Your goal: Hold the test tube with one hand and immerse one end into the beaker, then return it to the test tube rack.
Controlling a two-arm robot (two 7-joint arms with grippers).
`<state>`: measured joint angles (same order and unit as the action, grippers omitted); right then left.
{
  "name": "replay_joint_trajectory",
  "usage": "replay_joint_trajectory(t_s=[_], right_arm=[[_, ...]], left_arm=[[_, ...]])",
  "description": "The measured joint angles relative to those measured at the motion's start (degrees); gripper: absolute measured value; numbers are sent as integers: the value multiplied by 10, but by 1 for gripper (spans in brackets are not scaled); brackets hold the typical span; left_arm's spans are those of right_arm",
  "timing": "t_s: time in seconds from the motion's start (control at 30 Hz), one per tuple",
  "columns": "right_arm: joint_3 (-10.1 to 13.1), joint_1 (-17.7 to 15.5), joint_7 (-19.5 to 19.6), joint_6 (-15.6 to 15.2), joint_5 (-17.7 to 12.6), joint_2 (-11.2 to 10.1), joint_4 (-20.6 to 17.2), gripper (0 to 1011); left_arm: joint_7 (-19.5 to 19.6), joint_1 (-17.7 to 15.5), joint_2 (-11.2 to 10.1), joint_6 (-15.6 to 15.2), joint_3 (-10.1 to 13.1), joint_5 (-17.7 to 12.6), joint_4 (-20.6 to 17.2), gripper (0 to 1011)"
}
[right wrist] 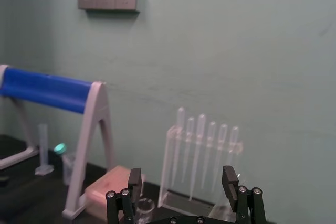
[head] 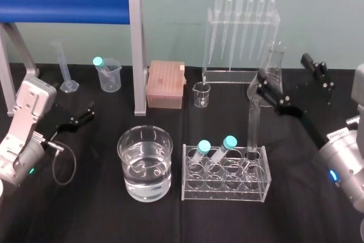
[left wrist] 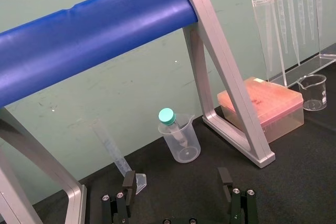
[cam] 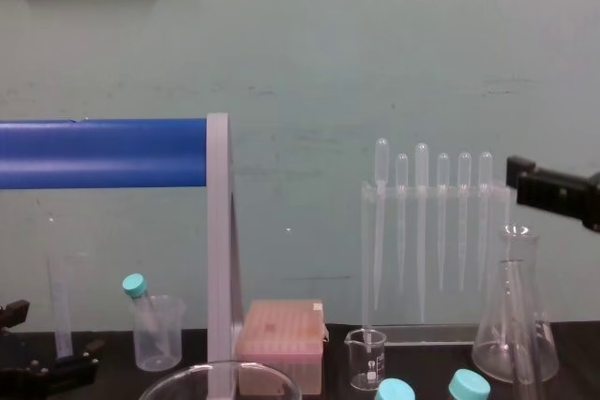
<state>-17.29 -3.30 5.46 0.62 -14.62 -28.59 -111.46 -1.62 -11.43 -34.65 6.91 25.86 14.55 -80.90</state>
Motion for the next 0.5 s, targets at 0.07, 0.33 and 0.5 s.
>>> replay_joint_trajectory(t_s=[0.07, 0.33, 0.5], right_arm=[[1, -6, -4, -4, -1, -1, -4, 1003], [4, -24, -19, -27, -2, 2, 0, 1003], [-1, -17, -40, -36, -4, 5, 19, 1003]], left_arm=[[0, 0, 0, 0, 0, 0, 0, 1000], [0, 0, 0, 0, 0, 0, 0, 1000], [0, 0, 0, 0, 0, 0, 0, 1000]])
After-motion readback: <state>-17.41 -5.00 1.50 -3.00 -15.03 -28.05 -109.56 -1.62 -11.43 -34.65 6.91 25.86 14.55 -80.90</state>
